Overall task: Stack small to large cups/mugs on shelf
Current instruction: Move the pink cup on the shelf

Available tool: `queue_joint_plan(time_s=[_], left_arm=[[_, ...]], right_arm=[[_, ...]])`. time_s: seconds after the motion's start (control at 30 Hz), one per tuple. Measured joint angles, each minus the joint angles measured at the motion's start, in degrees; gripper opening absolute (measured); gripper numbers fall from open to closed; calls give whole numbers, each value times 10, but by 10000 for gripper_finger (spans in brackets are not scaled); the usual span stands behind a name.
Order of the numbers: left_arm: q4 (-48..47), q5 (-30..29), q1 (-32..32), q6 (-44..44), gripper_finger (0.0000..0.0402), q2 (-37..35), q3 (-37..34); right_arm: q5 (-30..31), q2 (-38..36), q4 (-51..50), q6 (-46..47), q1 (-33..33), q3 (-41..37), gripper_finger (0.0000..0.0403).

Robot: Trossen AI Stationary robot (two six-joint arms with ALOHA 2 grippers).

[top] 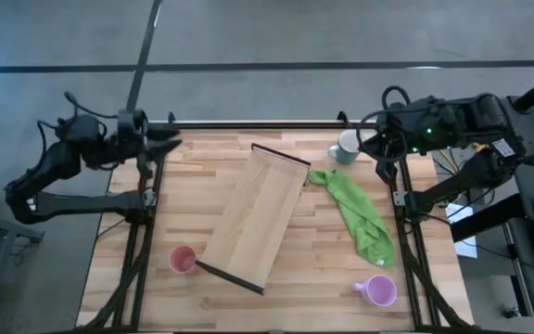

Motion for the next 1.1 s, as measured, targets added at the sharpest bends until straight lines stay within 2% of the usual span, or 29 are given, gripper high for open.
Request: queue_joint_plan(time_s=[0.23,0.4,0.53,0.83,1.03,1.1], left_arm=[[-209,62,0,-113,132,-20,-1],[-287,126,0,-133,132,-5,-3],[-313,187,-2,-90,132,32,-3],[-390,257,-21,27,132,110,16],[-528,263,-49,33,132,142,42],[-548,267,-63,29,132,144,43]], right_arm=[[2,2,-3,-5,0,-31,28],[36,6,-5,-2,0,-49,28],[75,8,-5,20,0,-61,28],[75,9,-5,105,0,-100,28],[75,9,-5,144,0,-130,28],[75,9,-5,158,0,-140,28]])
